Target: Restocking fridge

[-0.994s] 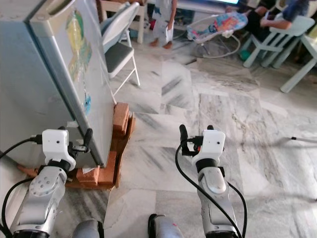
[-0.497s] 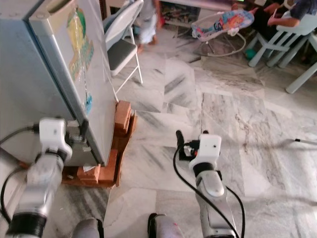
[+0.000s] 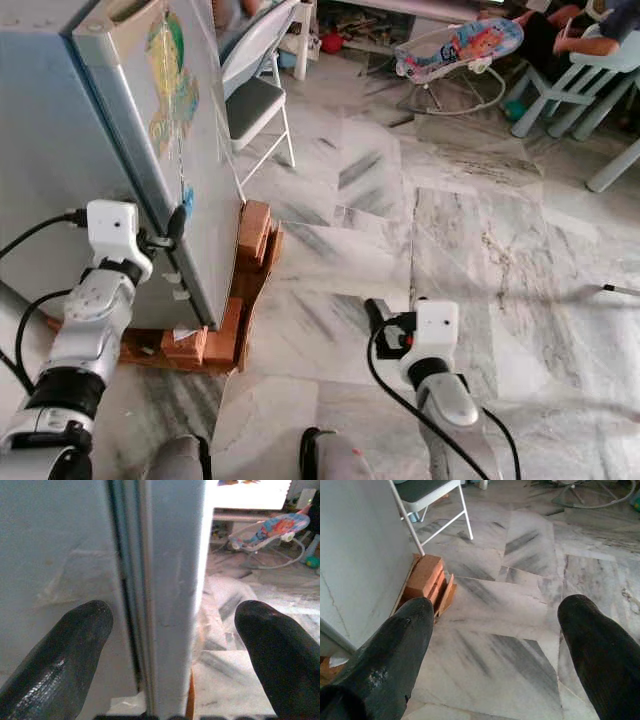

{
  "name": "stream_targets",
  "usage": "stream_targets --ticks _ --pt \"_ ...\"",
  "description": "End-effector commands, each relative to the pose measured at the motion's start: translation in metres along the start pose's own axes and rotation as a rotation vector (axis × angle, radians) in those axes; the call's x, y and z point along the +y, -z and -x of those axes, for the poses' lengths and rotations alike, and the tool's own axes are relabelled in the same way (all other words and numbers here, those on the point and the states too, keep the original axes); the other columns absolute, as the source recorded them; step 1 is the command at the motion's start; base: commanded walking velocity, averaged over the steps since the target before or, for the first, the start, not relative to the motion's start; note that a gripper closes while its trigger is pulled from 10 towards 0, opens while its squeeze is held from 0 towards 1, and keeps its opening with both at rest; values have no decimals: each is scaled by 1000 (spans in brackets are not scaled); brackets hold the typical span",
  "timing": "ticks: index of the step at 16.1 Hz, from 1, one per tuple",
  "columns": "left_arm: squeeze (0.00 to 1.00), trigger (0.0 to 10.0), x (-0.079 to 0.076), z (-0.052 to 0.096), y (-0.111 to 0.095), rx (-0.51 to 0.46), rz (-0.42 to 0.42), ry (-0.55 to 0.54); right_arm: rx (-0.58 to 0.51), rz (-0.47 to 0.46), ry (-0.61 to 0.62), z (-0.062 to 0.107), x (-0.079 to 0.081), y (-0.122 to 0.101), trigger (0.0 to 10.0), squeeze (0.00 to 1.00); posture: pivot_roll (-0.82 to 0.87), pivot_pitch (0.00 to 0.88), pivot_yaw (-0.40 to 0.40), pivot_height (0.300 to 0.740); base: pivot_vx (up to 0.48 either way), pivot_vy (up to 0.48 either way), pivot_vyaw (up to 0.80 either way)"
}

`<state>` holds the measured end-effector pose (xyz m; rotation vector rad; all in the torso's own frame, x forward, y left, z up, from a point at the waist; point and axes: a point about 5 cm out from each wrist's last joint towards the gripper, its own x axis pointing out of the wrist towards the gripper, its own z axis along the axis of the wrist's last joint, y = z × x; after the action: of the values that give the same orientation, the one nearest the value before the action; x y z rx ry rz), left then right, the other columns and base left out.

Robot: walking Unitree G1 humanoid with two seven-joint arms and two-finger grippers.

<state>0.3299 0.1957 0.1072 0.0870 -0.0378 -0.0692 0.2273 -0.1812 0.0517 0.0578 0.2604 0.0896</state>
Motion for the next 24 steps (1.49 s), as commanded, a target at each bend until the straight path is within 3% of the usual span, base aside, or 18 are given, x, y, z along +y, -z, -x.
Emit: stream_targets --ticks 1,4,9,14,15,17,18,19,20,21,22,24 --pt "0 10000 -6 -3 0 -6 5 29 -1 -3 8 -1 -3 -4 10000 0 52 136 -91 740 0 0 0" --pt "0 10000 -12 -6 0 -4 12 48 28 -13 -36 -2 6 -1 10000 0 54 134 -91 740 0 0 0" --pt "0 10000 -19 -3 9 20 9 59 74 -9 -16 0 0 7 10000 0 51 134 -90 740 0 0 0" --pt "0 10000 -24 -32 -10 26 -4 57 117 -5 -59 -1 6 10 10000 0 46 132 -95 740 0 0 0" --pt "0 10000 -31 -44 -24 1 15 82 166 13 -86 1 8 17 10000 0 45 131 -95 740 0 0 0" --pt "0 10000 -51 -54 -43 -52 -2 164 219 17 -110 3 9 24 10000 0 46 130 -95 740 0 0 0" --pt "0 10000 -99 -51 -71 -199 -123 426 241 27 -126 4 11 27 10000 0 45 128 -88 740 0 0 0" --pt "0 10000 -145 -37 -90 -269 -66 641 253 28 -133 5 12 29 10000 0 45 128 -88 740 0 0 0" --pt "0 10000 -174 -23 -100 -296 -7 776 252 27 -132 5 13 29 10000 0 45 128 -88 740 0 0 0" --pt "0 10000 -197 -8 -99 -294 -3 895 254 24 -136 4 15 30 10000 0 53 122 -84 740 0 0 0" --pt "0 10000 -219 7 -95 -256 59 1001 254 27 -155 2 20 30 10000 0 48 120 -83 740 0 0 0" --pt "0 10000 -214 0 -91 -234 70 953 256 29 -163 0 21 29 10000 0 51 117 -81 740 0 0 0"
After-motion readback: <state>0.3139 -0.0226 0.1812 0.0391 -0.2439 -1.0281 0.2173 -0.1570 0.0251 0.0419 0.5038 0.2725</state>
